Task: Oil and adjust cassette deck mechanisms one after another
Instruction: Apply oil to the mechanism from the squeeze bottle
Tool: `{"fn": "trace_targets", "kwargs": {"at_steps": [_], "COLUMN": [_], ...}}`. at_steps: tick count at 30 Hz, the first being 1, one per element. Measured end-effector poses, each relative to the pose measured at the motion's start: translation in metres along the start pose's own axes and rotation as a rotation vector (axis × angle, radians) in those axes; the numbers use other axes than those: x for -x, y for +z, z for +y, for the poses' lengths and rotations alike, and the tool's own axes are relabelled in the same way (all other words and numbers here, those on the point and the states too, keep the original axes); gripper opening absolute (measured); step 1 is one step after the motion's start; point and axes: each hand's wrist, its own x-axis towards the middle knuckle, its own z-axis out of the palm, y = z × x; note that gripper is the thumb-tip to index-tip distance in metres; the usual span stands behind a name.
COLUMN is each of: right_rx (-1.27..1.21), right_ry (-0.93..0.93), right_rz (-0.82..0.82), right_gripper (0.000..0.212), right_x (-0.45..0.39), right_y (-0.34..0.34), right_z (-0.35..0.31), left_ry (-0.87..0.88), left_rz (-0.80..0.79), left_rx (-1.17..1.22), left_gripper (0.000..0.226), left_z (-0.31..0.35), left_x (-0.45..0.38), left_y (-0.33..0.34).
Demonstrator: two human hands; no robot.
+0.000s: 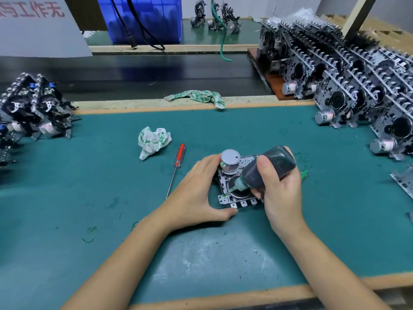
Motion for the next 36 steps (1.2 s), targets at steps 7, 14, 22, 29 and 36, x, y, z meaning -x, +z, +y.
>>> {"fn": "trace_targets", "kwargs": {"at_steps": [7,14,22,29,36], "right_rx": [-0.016,-0.023,-0.011,-0.097,-0.278], "right_ry": [-0.016,-0.026,-0.044,-0.026,0.024], "right_rz": [0.009,-0.003,-0.012,0.083,0.274], "right_gripper": [0.031,0.030,0.028,0.026,0.013], "right_x": [0.001,0.002,0.004,0.002,-0.007], "right_y": [0.000,0.001,0.001,-0.001,-0.018], "right_z": [0.001,-0.001,-0.005,-0.015,-0.028], "left_ry": [-0.006,-0.010,-0.021,-0.028,-0.098], "left_rz": [-0.003,-0.005,-0.007,-0.006,-0.102], "left_rx": [-0.002,-0.011,-0.010,-0.022,0.096], "left_gripper": [0.092,0.094,0.095,0.094,0.090], "left_z": [-0.001,-0.001,0.000,0.001,-0.004], "left_x": [0.000,0.000,0.001,0.001,0.005], "left_y": [0.000,0.000,0.000,0.001,-0.014]}}
